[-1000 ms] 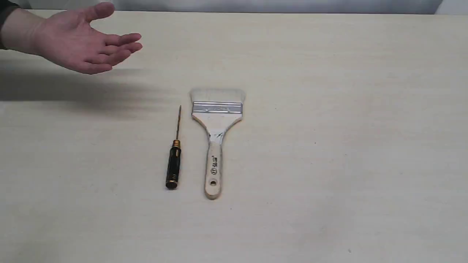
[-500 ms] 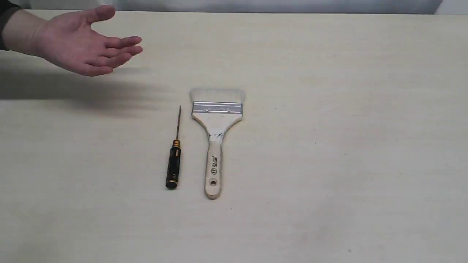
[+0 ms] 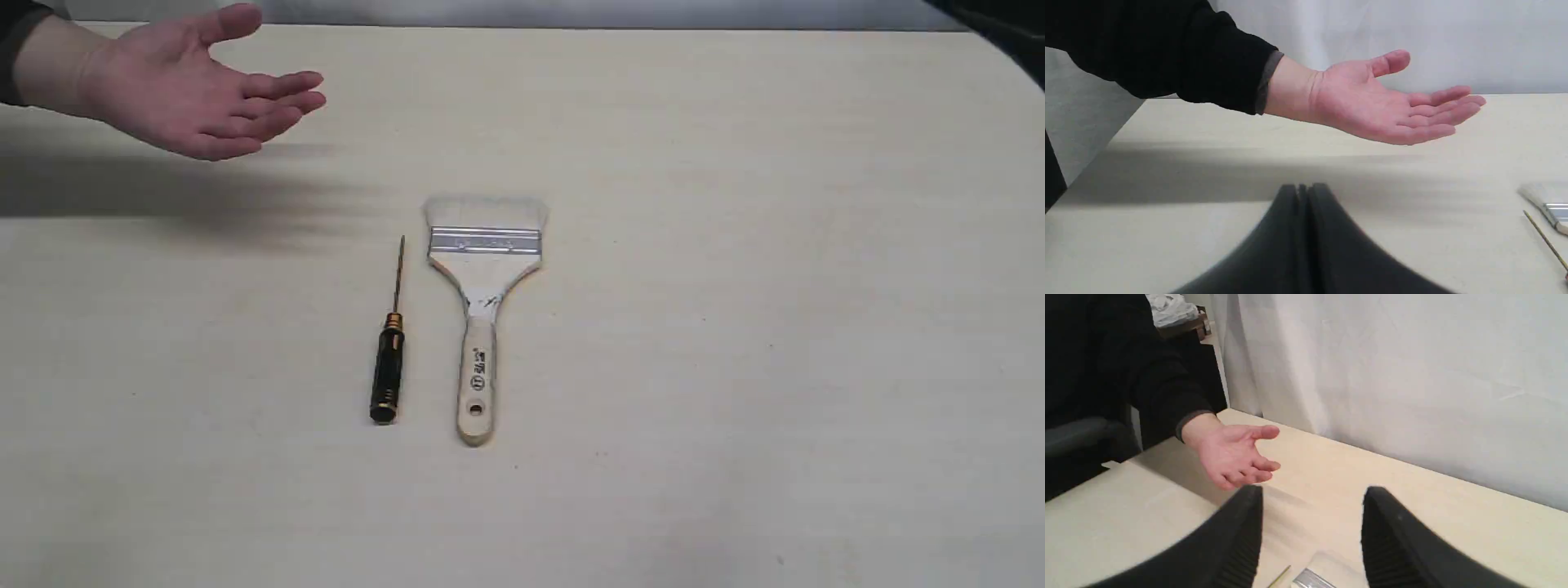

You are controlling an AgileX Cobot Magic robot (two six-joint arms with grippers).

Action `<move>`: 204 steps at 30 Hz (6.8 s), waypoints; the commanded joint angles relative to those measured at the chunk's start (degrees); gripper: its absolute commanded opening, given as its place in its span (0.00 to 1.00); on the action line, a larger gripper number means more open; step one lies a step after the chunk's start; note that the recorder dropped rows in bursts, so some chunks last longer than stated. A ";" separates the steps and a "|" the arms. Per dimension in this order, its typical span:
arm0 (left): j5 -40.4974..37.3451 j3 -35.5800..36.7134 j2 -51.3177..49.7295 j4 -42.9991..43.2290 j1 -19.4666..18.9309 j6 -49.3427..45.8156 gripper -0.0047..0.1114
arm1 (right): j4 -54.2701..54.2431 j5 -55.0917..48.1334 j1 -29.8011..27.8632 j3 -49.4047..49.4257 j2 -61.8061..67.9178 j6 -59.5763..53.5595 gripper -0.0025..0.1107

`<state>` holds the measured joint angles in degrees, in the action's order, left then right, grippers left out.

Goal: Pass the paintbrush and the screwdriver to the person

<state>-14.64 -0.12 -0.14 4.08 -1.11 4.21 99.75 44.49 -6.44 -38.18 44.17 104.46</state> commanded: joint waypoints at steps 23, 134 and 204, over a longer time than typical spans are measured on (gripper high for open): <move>0.33 0.12 0.14 -0.25 0.47 0.12 0.04 | 0.19 -36.48 17.00 3.95 3.78 -59.07 0.39; 0.33 0.12 0.14 -0.26 0.47 0.12 0.04 | -85.47 -78.12 57.27 -55.06 60.64 -83.72 0.06; 0.41 0.12 0.14 0.14 0.47 0.12 0.04 | -87.98 -99.01 58.42 -64.35 89.94 -74.69 0.50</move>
<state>-14.64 -0.12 -0.14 4.08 -1.11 4.21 13.03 -55.21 52.26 -102.54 133.87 29.56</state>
